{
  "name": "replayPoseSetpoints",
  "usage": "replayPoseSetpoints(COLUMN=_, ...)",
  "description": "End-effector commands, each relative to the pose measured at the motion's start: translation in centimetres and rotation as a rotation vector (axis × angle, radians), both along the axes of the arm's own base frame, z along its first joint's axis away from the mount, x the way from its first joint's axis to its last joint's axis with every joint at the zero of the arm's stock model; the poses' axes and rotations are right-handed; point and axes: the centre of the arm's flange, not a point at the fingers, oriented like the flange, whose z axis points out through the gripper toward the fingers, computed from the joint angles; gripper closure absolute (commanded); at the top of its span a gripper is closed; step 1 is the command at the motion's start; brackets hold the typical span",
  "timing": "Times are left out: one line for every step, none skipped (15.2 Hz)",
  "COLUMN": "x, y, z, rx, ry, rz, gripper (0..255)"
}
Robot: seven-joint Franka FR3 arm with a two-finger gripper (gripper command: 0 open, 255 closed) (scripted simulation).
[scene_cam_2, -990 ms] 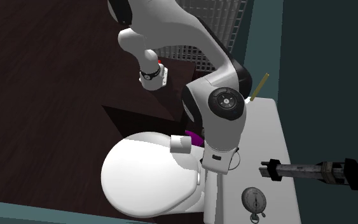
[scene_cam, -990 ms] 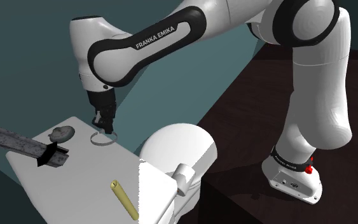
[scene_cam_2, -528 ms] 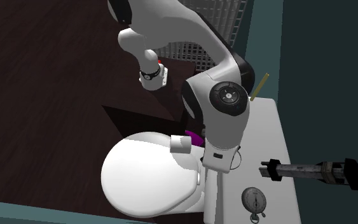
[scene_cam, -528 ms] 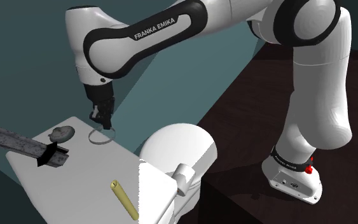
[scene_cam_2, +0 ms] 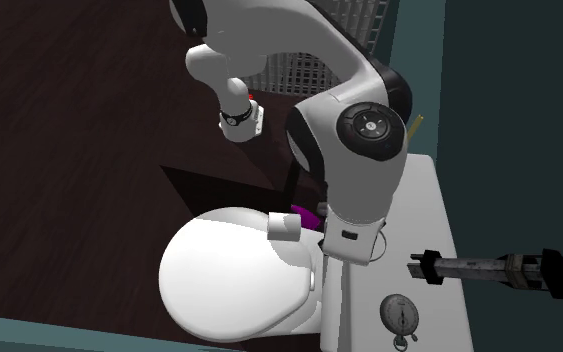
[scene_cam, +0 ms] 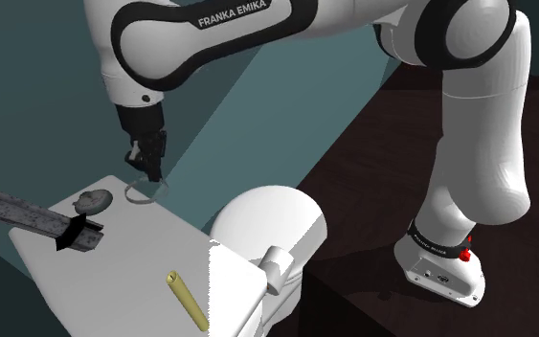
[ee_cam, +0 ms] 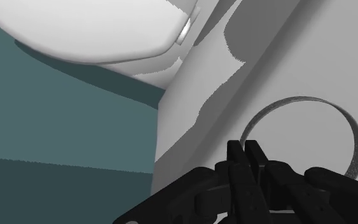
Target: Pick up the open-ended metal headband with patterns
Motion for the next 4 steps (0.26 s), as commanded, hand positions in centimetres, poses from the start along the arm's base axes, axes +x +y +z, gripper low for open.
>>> replayPoseSetpoints(x=0.03, y=-0.04, z=1.08, rx=0.0, ry=0.0, rz=0.0, gripper=255)
replayPoseSetpoints(x=0.03, y=-0.04, z=1.61, rx=0.0, ry=0.0, rz=0.0, gripper=255)
replayPoseSetpoints(x=0.03, y=-0.04, z=1.69, rx=0.0, ry=0.0, rz=0.0, gripper=255)
replayPoseSetpoints(x=0.03, y=-0.04, z=1.69, rx=0.0, ry=0.0, rz=0.0, gripper=255)
